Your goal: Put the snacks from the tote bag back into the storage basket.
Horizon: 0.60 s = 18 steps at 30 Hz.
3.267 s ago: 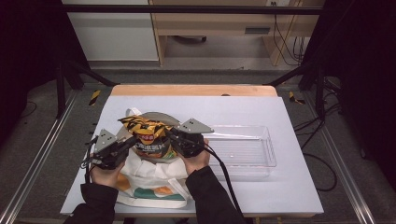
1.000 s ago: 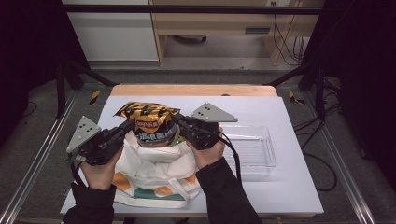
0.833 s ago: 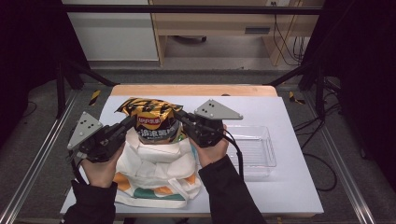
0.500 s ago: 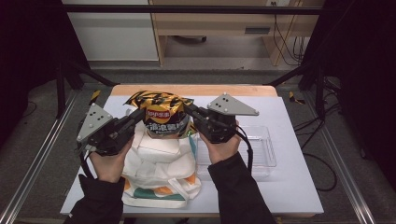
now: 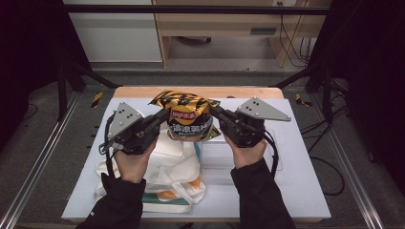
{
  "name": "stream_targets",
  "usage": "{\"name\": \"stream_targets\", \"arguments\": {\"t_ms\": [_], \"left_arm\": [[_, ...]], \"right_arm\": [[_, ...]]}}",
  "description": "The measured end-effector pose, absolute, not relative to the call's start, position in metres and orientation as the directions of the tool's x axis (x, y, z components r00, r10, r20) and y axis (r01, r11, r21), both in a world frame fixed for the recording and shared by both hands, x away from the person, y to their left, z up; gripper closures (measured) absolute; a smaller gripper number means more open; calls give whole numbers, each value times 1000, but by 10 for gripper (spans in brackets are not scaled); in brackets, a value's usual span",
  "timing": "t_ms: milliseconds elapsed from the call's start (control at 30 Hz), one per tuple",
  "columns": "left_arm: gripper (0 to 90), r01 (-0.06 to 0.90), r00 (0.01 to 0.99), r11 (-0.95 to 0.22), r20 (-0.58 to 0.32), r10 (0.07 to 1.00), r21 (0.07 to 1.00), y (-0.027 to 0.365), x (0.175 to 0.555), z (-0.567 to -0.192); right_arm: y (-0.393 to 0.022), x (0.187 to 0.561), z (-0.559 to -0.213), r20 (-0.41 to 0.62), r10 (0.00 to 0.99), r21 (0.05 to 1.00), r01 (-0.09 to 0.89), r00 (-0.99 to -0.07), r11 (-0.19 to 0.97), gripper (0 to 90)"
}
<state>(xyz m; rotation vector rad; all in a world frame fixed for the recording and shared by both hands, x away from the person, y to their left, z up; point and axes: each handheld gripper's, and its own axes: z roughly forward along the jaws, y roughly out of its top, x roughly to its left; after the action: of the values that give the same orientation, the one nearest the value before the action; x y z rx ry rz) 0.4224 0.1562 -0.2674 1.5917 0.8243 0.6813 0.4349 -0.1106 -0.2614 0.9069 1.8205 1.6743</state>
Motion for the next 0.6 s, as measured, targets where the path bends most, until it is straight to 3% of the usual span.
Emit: {"name": "stream_targets", "arguments": {"t_ms": [600], "left_arm": [[900, 152, 629, -120, -2, 777, 981, 110, 436, -275]], "right_arm": [[-156, 430, -270, 84, 798, 989, 147, -597, 6, 900]]}}
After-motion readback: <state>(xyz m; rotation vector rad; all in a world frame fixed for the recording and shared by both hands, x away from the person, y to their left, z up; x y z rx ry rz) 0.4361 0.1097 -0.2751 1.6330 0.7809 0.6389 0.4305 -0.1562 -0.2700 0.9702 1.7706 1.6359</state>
